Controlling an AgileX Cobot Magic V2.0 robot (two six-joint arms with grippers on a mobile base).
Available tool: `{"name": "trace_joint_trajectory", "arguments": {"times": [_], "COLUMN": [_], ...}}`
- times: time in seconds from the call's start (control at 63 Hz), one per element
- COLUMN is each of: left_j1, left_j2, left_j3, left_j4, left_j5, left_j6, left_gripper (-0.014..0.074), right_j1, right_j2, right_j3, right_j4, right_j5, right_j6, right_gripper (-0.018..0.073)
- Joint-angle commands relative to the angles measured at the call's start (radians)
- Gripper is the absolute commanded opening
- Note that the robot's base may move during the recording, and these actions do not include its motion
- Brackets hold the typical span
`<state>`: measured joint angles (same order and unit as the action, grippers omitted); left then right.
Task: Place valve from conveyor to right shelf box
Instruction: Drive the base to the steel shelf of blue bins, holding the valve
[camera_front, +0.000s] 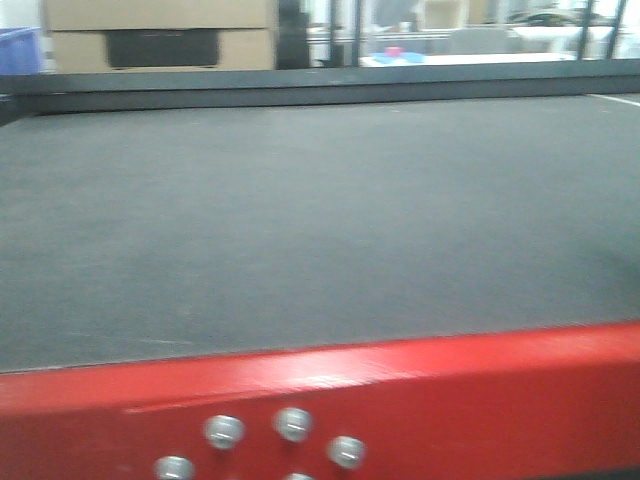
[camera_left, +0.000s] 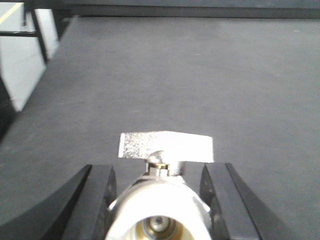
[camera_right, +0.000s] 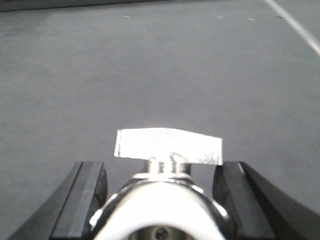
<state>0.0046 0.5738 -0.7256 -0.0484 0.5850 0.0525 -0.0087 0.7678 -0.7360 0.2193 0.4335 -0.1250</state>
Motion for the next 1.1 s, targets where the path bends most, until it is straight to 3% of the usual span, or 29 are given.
{"name": "trace_joint_trajectory", "arguments": {"times": [0.0,1.08], "left_j1": [-0.005,-0.005], "left_j2": [-0.006,-0.006], "left_j3": [-0.005,-0.005], "left_j4": [-0.009,-0.009], "left_j5": [-0.053,-0.053], "left_j6": [-0.002,-0.002], "left_gripper": [-0.0111,-0.0111], "right_j1": [-0.005,-0.005], "right_j2": [-0.012,-0.012], "right_j3": [-0.008,-0.008], "right_j4": [0.004,0.004], "right_j5": [-0.076,-0.076], "right_j6": [-0.006,-0.006], "right_gripper": [-0.0163,-0.0163]}}
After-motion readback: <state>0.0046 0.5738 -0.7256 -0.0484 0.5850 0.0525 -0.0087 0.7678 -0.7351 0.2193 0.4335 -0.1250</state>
